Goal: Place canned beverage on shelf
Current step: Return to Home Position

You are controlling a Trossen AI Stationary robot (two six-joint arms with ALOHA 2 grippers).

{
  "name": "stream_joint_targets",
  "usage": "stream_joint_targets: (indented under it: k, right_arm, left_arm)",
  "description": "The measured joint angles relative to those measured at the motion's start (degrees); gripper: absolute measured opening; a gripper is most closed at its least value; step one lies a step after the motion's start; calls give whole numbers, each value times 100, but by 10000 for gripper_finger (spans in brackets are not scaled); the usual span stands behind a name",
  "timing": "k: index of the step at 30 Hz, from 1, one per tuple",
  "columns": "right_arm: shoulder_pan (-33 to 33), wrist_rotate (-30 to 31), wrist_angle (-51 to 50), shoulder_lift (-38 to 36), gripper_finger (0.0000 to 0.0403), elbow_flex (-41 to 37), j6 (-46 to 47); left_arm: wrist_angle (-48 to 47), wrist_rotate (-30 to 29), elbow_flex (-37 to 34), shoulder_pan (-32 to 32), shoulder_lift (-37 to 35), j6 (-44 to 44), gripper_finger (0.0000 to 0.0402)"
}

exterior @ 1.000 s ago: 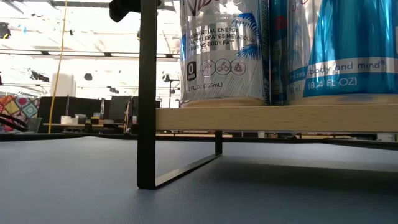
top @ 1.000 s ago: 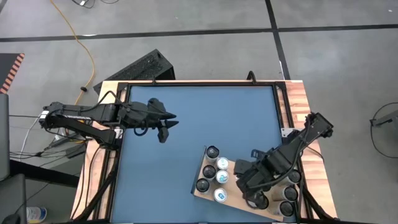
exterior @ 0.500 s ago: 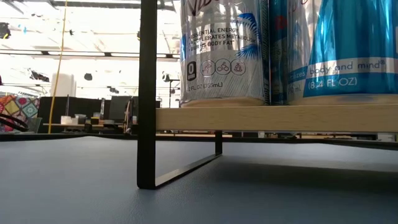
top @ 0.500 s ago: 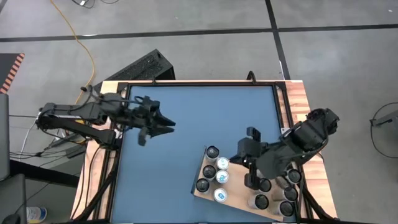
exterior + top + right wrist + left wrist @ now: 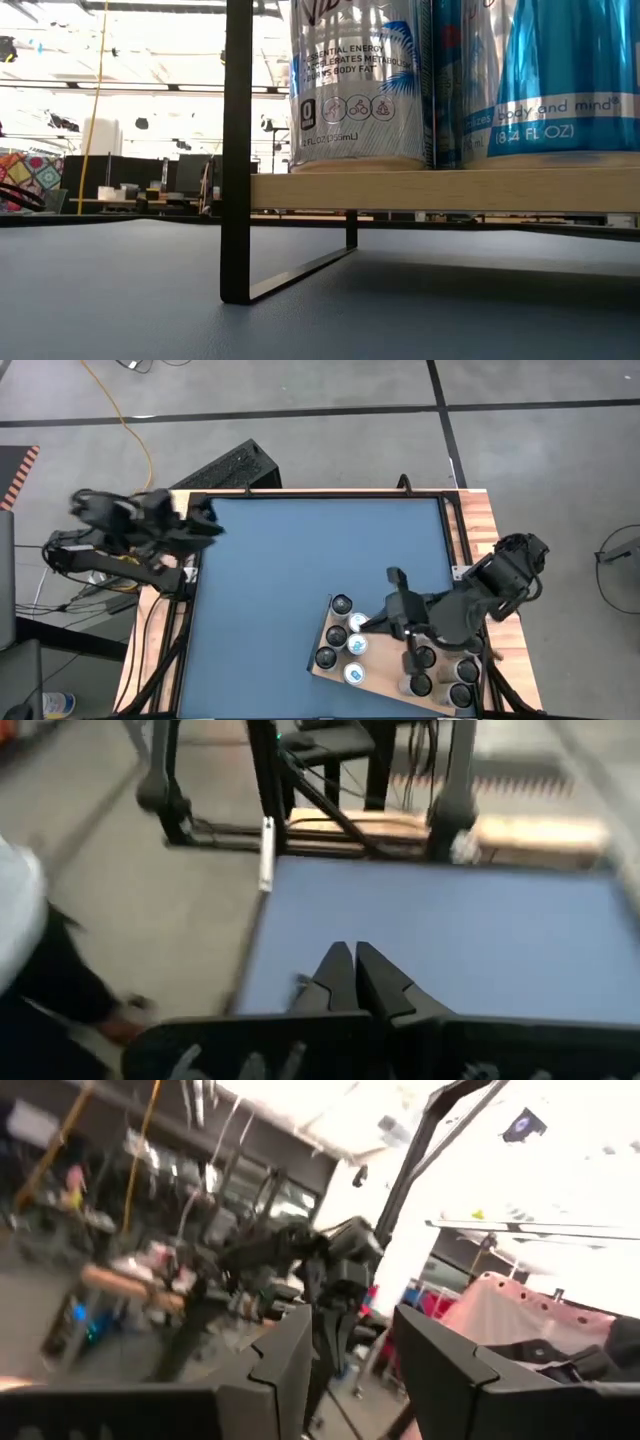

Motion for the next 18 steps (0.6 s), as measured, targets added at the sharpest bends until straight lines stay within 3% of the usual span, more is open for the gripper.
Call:
stream_joint_targets:
  k: [3,6,10,16,18]
  right_arm:
    - [-95,-2,-272,-44,0,-4,-993]
    - [-215,18,-203,-44,0,-8,-740]
    - [-340,-30,197,-74,0,-5,-677]
    - [-370,-106,121,-66,0,-1,-1262]
    - [-366,-292,-238,-59,0,-5,-989]
  left_arm:
    - [-166,-213,0,0,-254,554,128]
    - [-472,-646,0,0,-388,797,128]
    - [-520,-959,-4,2,-374,435,128]
    - [-486,-840,-4,2,-208,919,128]
    - [-439,-767,-4,2,-135,1004,128]
